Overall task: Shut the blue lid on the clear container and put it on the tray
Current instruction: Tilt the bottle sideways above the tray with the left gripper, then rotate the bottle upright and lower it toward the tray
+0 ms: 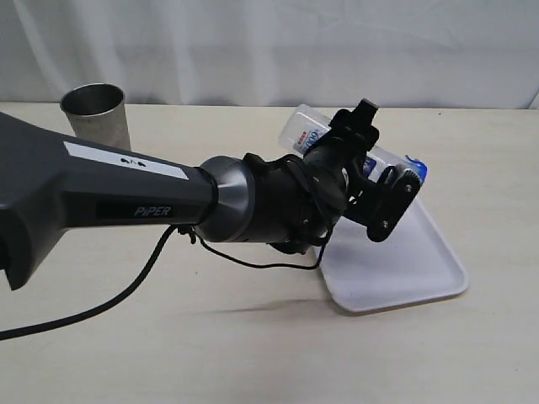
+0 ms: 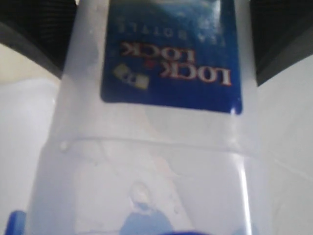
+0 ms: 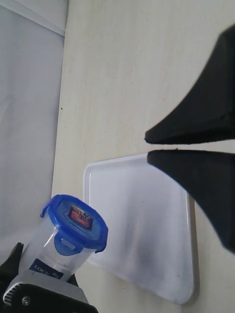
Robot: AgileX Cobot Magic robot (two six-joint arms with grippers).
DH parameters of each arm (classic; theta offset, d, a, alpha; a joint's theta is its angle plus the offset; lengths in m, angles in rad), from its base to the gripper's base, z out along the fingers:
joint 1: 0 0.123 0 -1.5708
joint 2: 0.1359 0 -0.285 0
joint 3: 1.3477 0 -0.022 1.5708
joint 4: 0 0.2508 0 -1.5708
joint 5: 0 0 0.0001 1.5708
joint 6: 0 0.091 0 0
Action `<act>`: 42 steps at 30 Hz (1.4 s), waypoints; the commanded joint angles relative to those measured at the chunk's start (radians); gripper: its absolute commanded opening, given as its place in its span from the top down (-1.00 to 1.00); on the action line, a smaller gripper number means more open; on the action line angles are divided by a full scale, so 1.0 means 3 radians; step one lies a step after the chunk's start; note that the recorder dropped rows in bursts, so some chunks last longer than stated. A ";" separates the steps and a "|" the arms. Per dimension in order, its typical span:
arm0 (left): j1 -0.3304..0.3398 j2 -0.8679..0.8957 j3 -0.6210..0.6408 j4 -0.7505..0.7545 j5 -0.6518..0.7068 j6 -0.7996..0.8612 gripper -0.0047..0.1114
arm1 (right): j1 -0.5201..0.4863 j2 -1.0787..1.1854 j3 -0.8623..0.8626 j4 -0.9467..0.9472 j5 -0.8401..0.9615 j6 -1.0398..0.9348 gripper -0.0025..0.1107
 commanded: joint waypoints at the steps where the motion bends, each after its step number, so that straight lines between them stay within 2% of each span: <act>1: -0.0023 -0.0041 -0.0030 0.0054 -0.0095 0.0174 0.92 | -0.0013 -0.0013 0.0007 -0.0022 -0.0008 -0.0018 0.87; 6: -0.0031 -0.0041 -0.0030 0.0054 0.0379 0.1439 0.92 | -0.0013 -0.0013 0.0007 -0.0022 -0.0008 -0.0011 0.87; 7: -0.0031 -0.0041 -0.0030 0.0054 0.0439 0.1499 0.92 | -0.0013 -0.0013 0.0007 -0.0022 -0.0008 -0.0011 0.87; 13: -0.0031 -0.0041 -0.0030 0.0054 0.0537 0.1474 0.92 | -0.0013 -0.0013 0.0007 -0.0022 -0.0008 -0.0011 0.87; 19: -0.0031 -0.0041 -0.0030 0.0054 0.0122 0.0667 0.92 | -0.0013 -0.0013 0.0007 -0.0022 -0.0008 -0.0011 0.87; 29: 0.0027 -0.0041 -0.0030 0.0054 -0.0731 -0.0520 0.92 | -0.0013 -0.0013 0.0007 -0.0022 -0.0008 -0.0011 0.87; 30: 0.0083 -0.0041 -0.0030 0.0054 -0.0960 -0.0835 0.92 | -0.0013 -0.0013 0.0007 -0.0022 -0.0008 -0.0011 0.87; 34: 0.0213 -0.0041 -0.0030 0.0054 -0.1479 -0.1399 0.92 | -0.0013 -0.0013 0.0007 -0.0022 -0.0008 -0.0011 0.87; 37: 0.0376 -0.0041 -0.0030 0.0054 -0.2093 -0.1880 0.92 | -0.0013 -0.0013 0.0007 -0.0022 -0.0008 -0.0011 0.87; 39: 0.0467 -0.0041 -0.0030 -0.0323 -0.2372 -0.1880 0.92 | -0.0013 -0.0013 0.0007 -0.0022 -0.0008 -0.0011 0.87; 41: 0.0602 -0.0041 -0.0030 -0.0978 -0.2890 -0.1664 0.92 | -0.0013 -0.0013 0.0007 -0.0022 -0.0008 -0.0011 0.87; 42: 0.0677 -0.0041 -0.0030 -0.1515 -0.3221 -0.1526 0.92 | -0.0013 -0.0013 0.0007 -0.0022 -0.0008 -0.0011 0.87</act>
